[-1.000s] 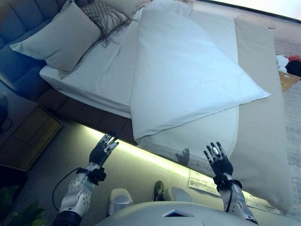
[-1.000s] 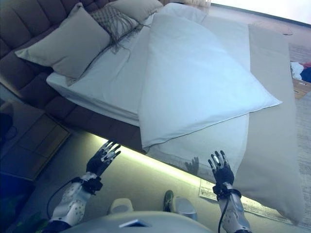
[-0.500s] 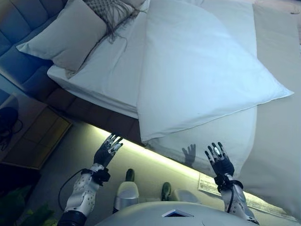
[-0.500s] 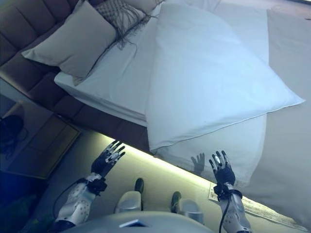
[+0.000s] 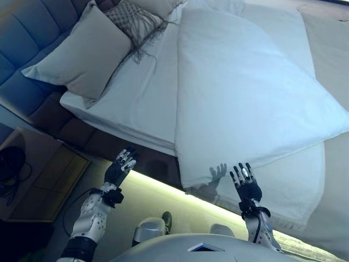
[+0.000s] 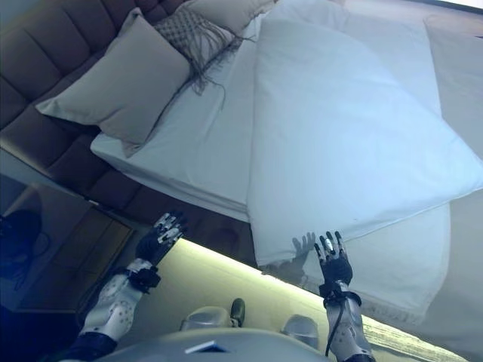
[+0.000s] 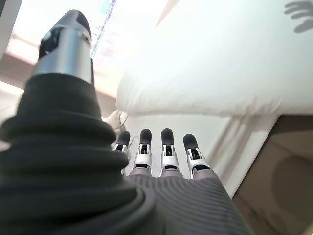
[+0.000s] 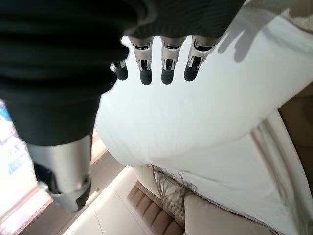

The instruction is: Make the bed neatly

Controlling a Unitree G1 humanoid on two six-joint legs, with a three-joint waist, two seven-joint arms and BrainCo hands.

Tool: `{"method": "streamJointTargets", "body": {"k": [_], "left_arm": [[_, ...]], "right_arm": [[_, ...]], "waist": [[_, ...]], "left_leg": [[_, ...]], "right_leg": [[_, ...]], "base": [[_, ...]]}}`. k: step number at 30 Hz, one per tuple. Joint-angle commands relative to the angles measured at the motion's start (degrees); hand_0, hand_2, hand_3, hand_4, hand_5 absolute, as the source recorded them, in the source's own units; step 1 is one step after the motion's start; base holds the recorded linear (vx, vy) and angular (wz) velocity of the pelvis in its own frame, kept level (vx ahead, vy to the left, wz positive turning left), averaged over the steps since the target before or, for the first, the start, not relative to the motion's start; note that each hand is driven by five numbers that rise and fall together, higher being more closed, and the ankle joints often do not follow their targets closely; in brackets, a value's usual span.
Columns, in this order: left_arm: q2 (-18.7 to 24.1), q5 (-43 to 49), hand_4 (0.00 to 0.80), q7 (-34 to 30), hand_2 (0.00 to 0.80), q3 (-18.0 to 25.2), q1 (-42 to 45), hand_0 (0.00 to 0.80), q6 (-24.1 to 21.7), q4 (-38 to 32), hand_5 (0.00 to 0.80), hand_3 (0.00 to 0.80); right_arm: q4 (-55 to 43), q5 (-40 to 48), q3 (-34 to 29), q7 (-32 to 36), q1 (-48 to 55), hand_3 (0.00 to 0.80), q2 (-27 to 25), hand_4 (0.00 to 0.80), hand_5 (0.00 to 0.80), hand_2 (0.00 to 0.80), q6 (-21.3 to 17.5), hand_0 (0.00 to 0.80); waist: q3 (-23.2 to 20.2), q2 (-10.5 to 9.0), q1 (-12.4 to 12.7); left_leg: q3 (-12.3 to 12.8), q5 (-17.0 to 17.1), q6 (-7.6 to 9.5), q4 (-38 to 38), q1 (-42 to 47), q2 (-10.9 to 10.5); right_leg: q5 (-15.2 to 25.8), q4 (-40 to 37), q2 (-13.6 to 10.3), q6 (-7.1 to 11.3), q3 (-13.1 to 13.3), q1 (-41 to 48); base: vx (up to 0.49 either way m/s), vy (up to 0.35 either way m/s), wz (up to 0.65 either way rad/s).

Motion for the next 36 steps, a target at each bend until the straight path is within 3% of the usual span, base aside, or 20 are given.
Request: {"method": "streamJointTargets", "body": {"k": [1,2,5,9,13,16,19,29,32,36], "left_arm": [[2.8,1.4,0.0,2.2,0.0,-0.6,1.0,0.0,-4.0,-3.7,0.0,0.0],[2.9,1.3,0.0,2.5,0.0,-0.5,1.0,0.0,-3.9,-4.0,0.0,0.0],[3.0,0.6,0.0,4.5,0.0,-0.8,1.1,0.0,-5.2,-4.5,0.0,0.0],[2.8,1.3,0.0,4.8,0.0,1.0,1.6,0.0,-5.6,-4.3,0.0,0.0],[2.5,2.0,0.0,3.7,0.0,4.1,2.4,0.0,-5.4,-4.0,0.0,0.0],[2.4,1.6,0.0,2.8,0.0,5.6,2.8,0.0,-5.1,-3.5,0.0,0.0],[1.8,-0.1,0.0,2.7,0.0,5.6,2.2,0.0,-4.3,-2.8,0.0,0.0],[1.8,0.6,0.0,1.6,0.0,2.1,1.2,0.0,-4.1,-2.1,0.0,0.0],[1.1,0.7,0.0,2.4,0.0,1.9,2.6,0.0,-4.3,-2.5,0.0,0.0],[0.3,0.5,0.0,1.9,0.0,2.6,3.4,0.0,-5.4,-1.9,0.0,0.0]], "right_arm": [[-2.8,-1.2,-0.8,1.8,2.5,0.0,-0.6,0.0,0.0,0.0,-3.2,0.0],[-2.6,-0.9,-1.0,2.1,2.5,0.0,-0.7,0.0,0.0,0.0,-3.1,0.0],[-0.6,1.3,-1.8,4.3,0.7,0.0,-1.8,0.0,0.0,0.0,-2.6,0.0],[0.9,2.0,-1.3,3.0,-4.0,0.0,-2.2,0.0,0.0,0.0,-1.1,0.0],[1.6,0.3,-0.6,2.8,-5.4,0.0,-1.0,0.0,0.0,0.0,-0.2,0.0],[0.9,-0.7,-0.5,3.7,-3.6,0.0,-0.5,0.0,0.0,0.0,0.0,0.0],[1.4,-0.8,-1.4,3.2,-2.6,0.0,-1.3,0.0,0.0,0.0,1.1,0.0],[2.2,2.0,-3.1,1.9,-2.0,0.0,-2.8,0.0,0.0,0.0,0.3,0.0],[2.8,1.4,-3.5,2.2,-2.3,0.0,-3.7,0.0,0.0,0.0,1.9,0.0],[3.4,1.8,-2.2,3.0,-3.9,0.0,-4.3,0.0,0.0,0.0,1.1,0.0]], "waist": [[-3.4,-0.2,-1.2],[-3.0,-0.54,-1.3],[-1.4,-1.68,-1.8],[-0.4,-3.71,-1.1],[-0.7,-4.48,0.1],[-1.7,-4.78,-0.8],[-2.3,-4.44,-1.8],[-1.7,-3.68,-3.2],[-0.9,-3.44,-3.1],[1.4,-4.52,-1.7]], "left_leg": [[-0.5,3.2,1.68,0.6,-6.1,-0.5],[-0.1,3.0,1.51,0.5,-5.4,-0.5],[0.6,1.5,0.22,0.4,-3.4,0.7],[1.2,-1.7,-1.2,0.1,-1.0,1.6],[0.9,-3.4,-1.53,-0.6,0.6,2.5],[1.4,-4.4,-1.88,0.0,1.5,3.6],[1.9,-4.2,-2.4,0.4,2.1,5.0],[1.1,-2.2,-5.47,1.6,1.1,9.6],[-0.1,3.8,-6.86,11.3,-2.1,11.9],[-1.6,8.0,-5.12,23.6,-9.9,9.7]], "right_leg": [[12.2,4.5,-1.0,1.44,-0.6,1.1],[11.9,2.8,-1.1,1.43,-1.1,1.1],[11.8,-13.4,0.5,1.2,-3.0,-1.0],[14.1,-26.6,1.6,2.59,-4.0,-2.7],[15.3,-29.4,1.7,3.78,-4.5,-2.6],[15.3,-30.8,2.1,4.48,-2.9,-2.2],[13.8,-29.6,3.0,4.62,-2.9,-1.5],[8.7,-28.4,6.9,1.49,-5.6,-0.7],[7.0,-27.8,9.0,-1.03,-5.6,0.5],[6.3,-28.4,11.2,-3.57,-3.7,2.8]], "base": [[0.136,0.024,0.07],[0.154,-0.064,0.01],[0.146,-0.164,-0.08],[0.121,-0.19,-0.29],[0.117,-0.227,-0.2],[0.158,-0.254,-0.15],[0.159,-0.194,-0.12],[0.054,-0.223,0.12],[0.009,-0.225,0.23],[0.019,-0.229,0.06]]}}
